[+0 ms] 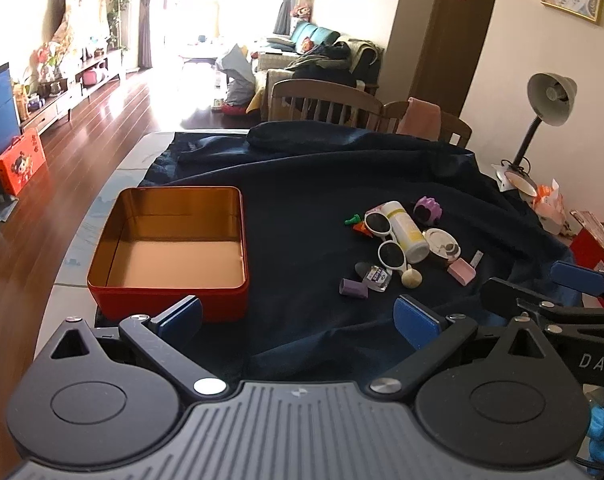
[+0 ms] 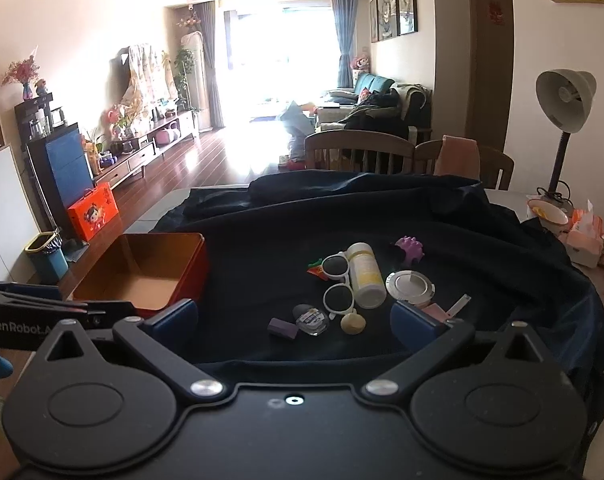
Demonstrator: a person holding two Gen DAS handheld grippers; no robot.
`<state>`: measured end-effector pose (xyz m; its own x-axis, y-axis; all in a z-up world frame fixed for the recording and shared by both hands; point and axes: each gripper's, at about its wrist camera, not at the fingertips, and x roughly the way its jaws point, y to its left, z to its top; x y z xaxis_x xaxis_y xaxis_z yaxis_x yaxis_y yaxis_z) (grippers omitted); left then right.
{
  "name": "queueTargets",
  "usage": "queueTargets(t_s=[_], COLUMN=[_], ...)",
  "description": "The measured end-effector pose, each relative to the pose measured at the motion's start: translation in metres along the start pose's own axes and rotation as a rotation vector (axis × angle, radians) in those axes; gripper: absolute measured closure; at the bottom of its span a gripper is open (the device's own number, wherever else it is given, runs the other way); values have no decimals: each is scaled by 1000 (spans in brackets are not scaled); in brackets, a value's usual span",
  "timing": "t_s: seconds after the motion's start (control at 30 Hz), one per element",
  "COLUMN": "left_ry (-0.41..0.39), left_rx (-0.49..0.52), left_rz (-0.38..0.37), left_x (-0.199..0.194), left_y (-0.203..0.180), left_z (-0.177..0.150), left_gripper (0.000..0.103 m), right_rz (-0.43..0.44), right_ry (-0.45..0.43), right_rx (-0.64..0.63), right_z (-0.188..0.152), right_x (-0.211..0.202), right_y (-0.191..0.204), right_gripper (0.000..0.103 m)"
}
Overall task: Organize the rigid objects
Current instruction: 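Move the left tool toward the purple eraser among the items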
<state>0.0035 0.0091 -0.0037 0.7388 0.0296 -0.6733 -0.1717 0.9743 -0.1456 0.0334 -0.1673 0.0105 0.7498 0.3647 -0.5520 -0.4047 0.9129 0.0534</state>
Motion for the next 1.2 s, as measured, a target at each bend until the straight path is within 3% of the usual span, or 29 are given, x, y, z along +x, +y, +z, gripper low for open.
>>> queueTargets(t_s=[0.43,0.67,0.83,1.0,1.2], left_ry=[24,35,65,74,129], left_rx=[31,66,85,128,120], left_rz=[63,31,12,69,76], left_x=[44,73,100,130,165], left_y=[-28,-54,-68,-78,-77], left_z=[14,19,20,15,11], left_gripper=[0,0,0,0,0], right_rz=[6,-7,-34,-36,-12], right_ry=[59,106,128,164,219], right_rx=[35,73,36,-2,-24], right_z=[5,3,0,-3,-7], right_x=[37,56,77,102,133], right_y=[-58,-100,-122,-141,-159], right_gripper=[2,10,12,15,22])
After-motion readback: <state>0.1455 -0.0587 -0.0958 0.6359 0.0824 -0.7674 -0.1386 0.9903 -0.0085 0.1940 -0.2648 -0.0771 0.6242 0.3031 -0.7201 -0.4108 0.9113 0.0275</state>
